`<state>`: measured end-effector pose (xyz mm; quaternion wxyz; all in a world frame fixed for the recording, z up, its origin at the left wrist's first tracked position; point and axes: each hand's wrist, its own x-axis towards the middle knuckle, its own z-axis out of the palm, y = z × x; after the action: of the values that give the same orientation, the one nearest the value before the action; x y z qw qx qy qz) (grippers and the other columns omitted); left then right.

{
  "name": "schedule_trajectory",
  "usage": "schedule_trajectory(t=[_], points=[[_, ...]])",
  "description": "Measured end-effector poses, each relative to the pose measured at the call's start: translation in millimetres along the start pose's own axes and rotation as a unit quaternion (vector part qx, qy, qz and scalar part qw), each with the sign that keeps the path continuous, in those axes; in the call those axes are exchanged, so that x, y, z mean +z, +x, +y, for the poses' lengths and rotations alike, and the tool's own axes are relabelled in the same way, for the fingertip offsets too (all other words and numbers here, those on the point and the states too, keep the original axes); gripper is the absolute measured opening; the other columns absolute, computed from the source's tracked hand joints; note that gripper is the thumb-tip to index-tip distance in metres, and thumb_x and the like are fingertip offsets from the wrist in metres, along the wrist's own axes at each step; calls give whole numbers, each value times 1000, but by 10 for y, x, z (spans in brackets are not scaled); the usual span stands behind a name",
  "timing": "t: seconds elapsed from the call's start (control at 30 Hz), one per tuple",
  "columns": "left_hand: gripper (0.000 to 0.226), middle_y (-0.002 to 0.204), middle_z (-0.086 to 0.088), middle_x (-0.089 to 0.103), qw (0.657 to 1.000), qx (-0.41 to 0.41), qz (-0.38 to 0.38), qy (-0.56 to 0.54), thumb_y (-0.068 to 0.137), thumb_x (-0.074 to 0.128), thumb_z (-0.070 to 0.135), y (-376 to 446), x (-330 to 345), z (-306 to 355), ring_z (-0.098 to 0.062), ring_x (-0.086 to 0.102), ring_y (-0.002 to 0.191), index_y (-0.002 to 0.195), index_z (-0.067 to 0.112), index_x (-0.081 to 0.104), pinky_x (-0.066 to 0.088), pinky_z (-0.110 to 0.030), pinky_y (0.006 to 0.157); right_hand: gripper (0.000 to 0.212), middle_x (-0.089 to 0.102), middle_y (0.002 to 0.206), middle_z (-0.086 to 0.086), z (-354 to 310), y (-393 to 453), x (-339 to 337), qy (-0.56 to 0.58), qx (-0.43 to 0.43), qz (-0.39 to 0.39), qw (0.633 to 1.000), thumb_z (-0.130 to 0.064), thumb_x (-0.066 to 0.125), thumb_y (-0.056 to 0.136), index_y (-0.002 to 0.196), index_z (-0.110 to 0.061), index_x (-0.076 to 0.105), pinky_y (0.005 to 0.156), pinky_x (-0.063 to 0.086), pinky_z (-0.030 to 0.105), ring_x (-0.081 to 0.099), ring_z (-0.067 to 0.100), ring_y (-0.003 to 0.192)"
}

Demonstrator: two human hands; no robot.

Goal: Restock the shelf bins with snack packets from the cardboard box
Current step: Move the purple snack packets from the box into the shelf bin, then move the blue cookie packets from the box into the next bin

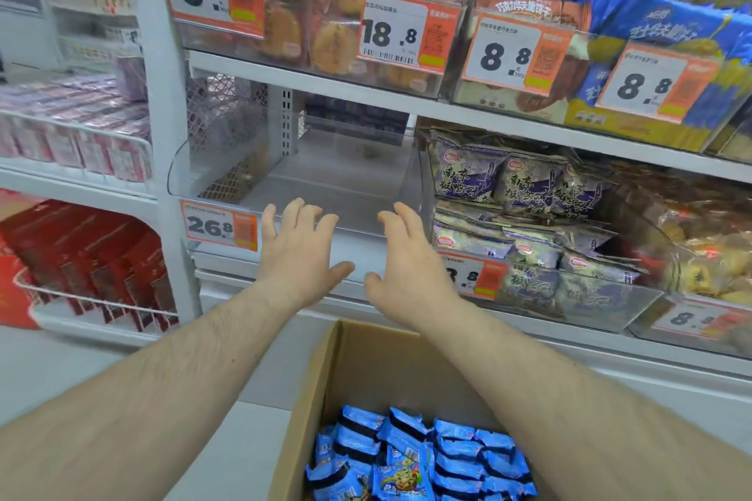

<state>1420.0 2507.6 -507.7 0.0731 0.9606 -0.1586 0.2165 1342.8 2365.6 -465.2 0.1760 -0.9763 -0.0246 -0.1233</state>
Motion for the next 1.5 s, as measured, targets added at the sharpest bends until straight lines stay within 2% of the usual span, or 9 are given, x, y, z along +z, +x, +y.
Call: schedule_trajectory(t=[0.07,0.13,0.37,0.8,1.1,1.2,1.3,1.4,1.5], points=[[44,129,3,51,999,-6,16,-27,90,54,52,38,-5,-99,-21,32,134,125,27,51,1,-48,114,71,19,154,5,-1,172,94,-9,68,-55,996,-21,63,87,146,-14,23,97,40,36,45,31,129],[18,112,6,60,995,-19,30,-95,95,53,38,131,-42,-123,-21,43,120,106,27,61,5,-43,113,51,38,139,11,40,281,135,-45,91,-46,994,-18,59,89,136,-11,38,91,42,36,51,34,120],[8,96,10,61,986,27,86,-139,94,56,30,256,-217,-28,-18,47,103,92,29,63,13,-31,101,20,55,110,6,73,287,-87,-79,99,69,990,-25,56,89,106,-15,54,73,35,33,57,32,101],[16,67,21,40,987,40,33,-149,82,59,43,-392,-513,68,-8,39,85,78,31,51,20,-34,96,18,60,110,1,-35,-388,-80,-78,76,75,991,-33,56,89,102,-22,52,78,44,35,58,28,102],[24,79,17,49,979,70,-18,-191,69,49,47,-467,-540,-85,-12,48,95,83,28,54,16,-38,109,28,57,118,-1,-144,-490,-12,-88,78,64,991,-37,53,91,115,-22,51,80,46,35,59,26,104],[39,95,12,49,983,96,22,-154,69,50,48,-495,-518,-44,-15,47,105,98,24,59,8,-44,113,42,53,129,-3,-121,-554,-12,-75,47,67,994,-36,54,90,130,-23,45,85,48,36,57,24,112],[43,98,5,55,962,179,134,-158,65,54,43,-533,-570,113,-19,50,99,99,18,62,18,-43,108,48,49,132,-5,-26,-666,2,-62,2,125,990,-31,59,87,132,-22,45,78,46,35,59,23,108],[35,92,-1,59,923,270,201,-189,63,59,33,-626,-616,328,-24,54,89,91,13,64,31,-37,86,39,56,111,-2,113,-809,21,0,-52,235,971,-27,61,78,115,-16,56,65,40,29,55,14,83],[28,83,-3,59,896,348,132,-242,64,56,27,-827,-454,548,-26,53,79,87,12,62,37,-35,73,25,54,89,-4,385,-980,89,69,-51,315,945,-17,61,73,97,-10,61,65,32,19,40,4,71]])
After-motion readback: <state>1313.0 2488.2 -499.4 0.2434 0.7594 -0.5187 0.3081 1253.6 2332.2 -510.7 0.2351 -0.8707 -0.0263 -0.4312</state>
